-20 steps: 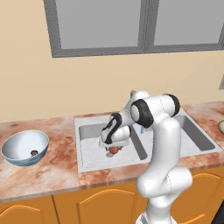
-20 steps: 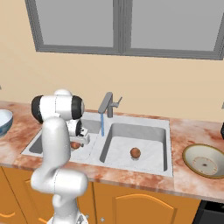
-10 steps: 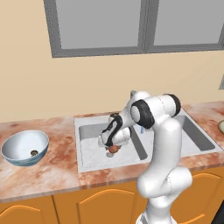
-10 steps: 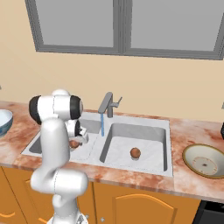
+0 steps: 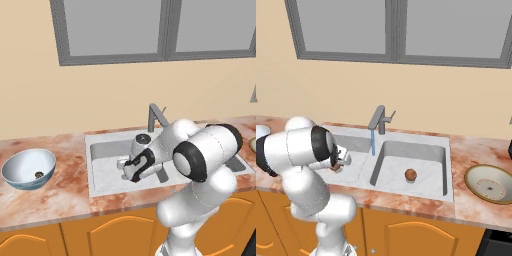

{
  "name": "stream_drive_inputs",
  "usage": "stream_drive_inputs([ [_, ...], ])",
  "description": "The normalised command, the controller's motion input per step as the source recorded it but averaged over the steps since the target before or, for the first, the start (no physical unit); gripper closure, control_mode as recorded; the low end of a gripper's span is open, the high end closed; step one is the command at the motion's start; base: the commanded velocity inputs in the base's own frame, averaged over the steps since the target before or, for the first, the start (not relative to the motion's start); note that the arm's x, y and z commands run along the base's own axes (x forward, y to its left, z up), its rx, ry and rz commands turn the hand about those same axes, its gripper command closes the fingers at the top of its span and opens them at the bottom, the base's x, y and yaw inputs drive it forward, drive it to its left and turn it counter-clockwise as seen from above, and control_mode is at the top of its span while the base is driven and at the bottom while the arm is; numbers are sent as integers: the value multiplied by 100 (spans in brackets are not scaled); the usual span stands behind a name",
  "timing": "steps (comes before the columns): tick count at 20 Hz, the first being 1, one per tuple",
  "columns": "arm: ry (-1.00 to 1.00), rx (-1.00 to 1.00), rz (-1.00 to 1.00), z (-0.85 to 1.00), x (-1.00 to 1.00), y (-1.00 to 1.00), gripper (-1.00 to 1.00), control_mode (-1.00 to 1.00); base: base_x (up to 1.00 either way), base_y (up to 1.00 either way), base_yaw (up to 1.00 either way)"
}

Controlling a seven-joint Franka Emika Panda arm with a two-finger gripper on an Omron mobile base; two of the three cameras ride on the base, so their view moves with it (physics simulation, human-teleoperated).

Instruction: Pick the onions from the sink and place them in one bowl. Place the mushroom in the other bowl. Then turn off the sink faucet.

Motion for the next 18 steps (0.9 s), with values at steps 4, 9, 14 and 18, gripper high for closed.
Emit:
stream_drive_inputs([
  [4,-16,1,-3,100,-28,0,100,-100,0,0,0],
  [9,-9,2,-5,100,-14,0,100,-100,0,0,0],
  [14,-2,2,-1,99,-35,0,100,-100,0,0,0],
  [18,-2,1,0,68,-65,-15,100,-100,0,0,0],
])
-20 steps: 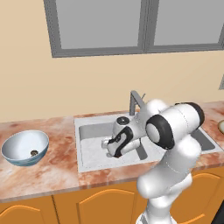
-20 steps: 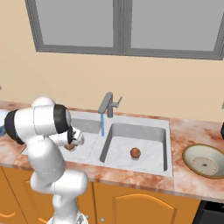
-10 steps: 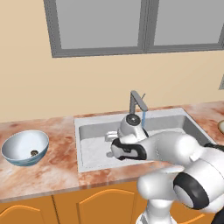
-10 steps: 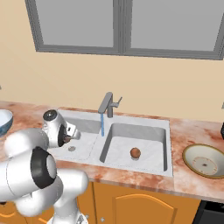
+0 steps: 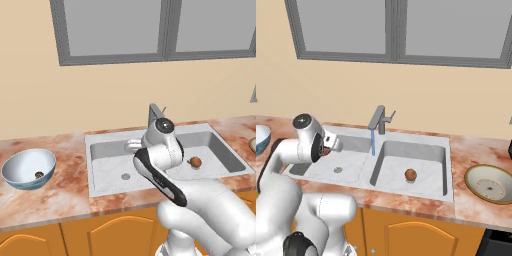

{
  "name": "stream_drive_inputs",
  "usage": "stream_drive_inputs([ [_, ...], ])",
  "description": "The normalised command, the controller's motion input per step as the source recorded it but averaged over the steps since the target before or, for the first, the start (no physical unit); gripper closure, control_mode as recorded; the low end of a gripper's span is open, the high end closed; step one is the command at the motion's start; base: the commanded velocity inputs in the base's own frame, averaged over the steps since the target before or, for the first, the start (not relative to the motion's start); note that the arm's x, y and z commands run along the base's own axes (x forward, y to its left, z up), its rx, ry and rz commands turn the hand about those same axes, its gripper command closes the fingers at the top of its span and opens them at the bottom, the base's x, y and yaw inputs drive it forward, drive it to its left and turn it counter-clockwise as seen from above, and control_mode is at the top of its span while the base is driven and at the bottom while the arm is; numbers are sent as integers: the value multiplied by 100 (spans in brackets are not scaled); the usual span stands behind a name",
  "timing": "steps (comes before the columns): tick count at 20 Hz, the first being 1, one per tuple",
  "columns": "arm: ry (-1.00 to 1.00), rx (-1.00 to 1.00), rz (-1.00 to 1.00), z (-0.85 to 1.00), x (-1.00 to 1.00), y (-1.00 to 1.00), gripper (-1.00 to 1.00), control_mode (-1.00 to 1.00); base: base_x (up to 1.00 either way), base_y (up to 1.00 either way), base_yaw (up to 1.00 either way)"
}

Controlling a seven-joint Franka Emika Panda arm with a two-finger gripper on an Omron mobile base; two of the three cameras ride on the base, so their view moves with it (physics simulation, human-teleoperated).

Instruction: Pick the onions from the sink and place them in one bowl. Place the mushroom in the other bowl. Then turn off the sink faucet.

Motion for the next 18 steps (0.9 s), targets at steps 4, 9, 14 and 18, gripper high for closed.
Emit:
stream_drive_inputs([
  [4,-4,0,0,43,-76,-35,100,-100,0,0,0],
  [9,0,0,-2,43,-58,-50,100,-100,0,0,0],
  [14,0,0,-6,55,-36,-62,100,-100,0,0,0],
  [18,0,0,-9,43,-28,-69,100,-100,0,0,0],
])
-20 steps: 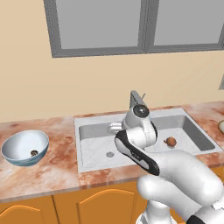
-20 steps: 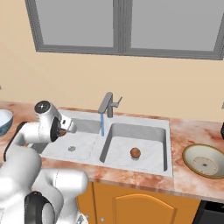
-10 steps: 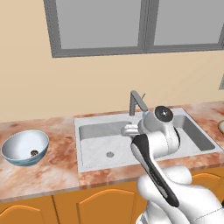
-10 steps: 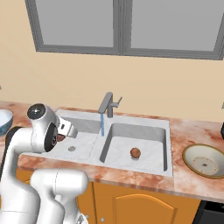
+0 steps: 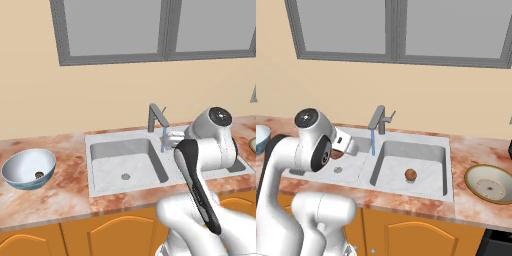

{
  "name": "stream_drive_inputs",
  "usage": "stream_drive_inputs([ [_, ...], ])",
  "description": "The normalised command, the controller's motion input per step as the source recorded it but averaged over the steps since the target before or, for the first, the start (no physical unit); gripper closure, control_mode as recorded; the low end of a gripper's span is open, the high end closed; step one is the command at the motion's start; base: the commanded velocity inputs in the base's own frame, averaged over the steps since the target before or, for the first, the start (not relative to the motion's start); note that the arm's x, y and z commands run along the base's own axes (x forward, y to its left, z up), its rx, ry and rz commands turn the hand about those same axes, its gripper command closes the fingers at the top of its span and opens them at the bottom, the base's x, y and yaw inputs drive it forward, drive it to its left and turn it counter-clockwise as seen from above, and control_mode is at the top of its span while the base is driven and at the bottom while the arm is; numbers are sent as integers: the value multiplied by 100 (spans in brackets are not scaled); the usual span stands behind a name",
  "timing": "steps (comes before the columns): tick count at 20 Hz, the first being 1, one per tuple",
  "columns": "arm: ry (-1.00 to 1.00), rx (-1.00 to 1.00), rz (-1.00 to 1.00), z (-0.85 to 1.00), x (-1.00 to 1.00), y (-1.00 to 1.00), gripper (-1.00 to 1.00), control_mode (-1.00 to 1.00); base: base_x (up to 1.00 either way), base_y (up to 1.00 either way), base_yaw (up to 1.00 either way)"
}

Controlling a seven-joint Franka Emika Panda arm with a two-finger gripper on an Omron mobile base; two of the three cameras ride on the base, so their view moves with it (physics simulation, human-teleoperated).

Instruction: Pick the onions from the sink and place them in one bowl. Place the mushroom in the other bowl. Then turn off the sink faucet.

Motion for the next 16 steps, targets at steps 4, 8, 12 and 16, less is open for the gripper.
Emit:
stream_drive_inputs([
  [4,0,0,-11,19,-21,-71,100,-100,0,0,0],
  [8,0,0,-12,0,-5,-72,100,-100,0,0,0],
  [12,0,0,-15,0,0,-87,100,-100,0,0,0],
  [16,0,0,-18,0,0,-95,100,-100,0,0,0],
])
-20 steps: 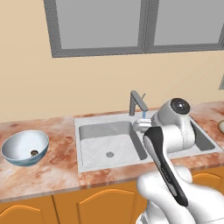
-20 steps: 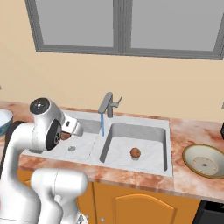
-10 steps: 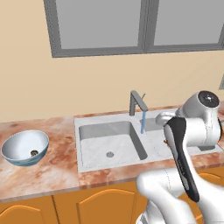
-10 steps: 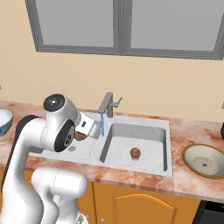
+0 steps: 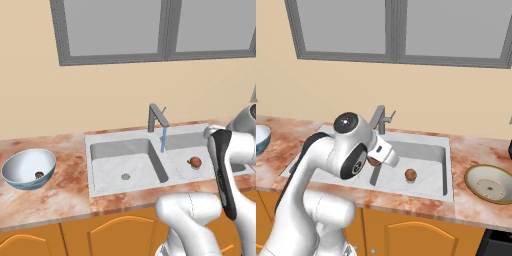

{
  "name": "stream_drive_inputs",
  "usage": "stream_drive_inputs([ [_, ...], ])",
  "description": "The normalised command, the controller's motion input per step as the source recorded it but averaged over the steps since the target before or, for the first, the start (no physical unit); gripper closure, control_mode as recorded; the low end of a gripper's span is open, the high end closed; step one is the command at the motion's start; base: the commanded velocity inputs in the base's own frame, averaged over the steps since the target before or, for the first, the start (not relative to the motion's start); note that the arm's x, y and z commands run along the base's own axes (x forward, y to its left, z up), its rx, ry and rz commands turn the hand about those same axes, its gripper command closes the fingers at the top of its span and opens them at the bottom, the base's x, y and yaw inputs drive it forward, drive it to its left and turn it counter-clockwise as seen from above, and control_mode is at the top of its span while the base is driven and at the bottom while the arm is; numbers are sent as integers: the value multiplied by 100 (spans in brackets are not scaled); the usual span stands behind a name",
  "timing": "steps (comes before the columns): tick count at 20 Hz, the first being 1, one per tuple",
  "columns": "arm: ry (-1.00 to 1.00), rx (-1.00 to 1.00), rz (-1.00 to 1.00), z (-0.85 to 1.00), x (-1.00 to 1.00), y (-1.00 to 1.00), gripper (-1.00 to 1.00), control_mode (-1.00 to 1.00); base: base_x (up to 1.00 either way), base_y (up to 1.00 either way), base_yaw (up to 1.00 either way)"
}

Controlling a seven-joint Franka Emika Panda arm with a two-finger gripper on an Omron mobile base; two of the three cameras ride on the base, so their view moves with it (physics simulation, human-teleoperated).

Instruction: Pick the onions from the sink and place them in one bowl. Place the mushroom in the other bowl. Then turn off the sink faucet.

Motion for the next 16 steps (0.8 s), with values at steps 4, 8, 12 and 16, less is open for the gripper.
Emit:
stream_drive_inputs([
  [4,0,1,-21,0,0,-97,100,-100,0,0,0],
  [8,0,3,-24,0,2,-98,100,-100,0,0,0],
  [12,0,3,-22,0,15,-94,100,-100,0,0,0],
  [16,1,4,-19,0,31,-88,100,-100,0,0,0],
])
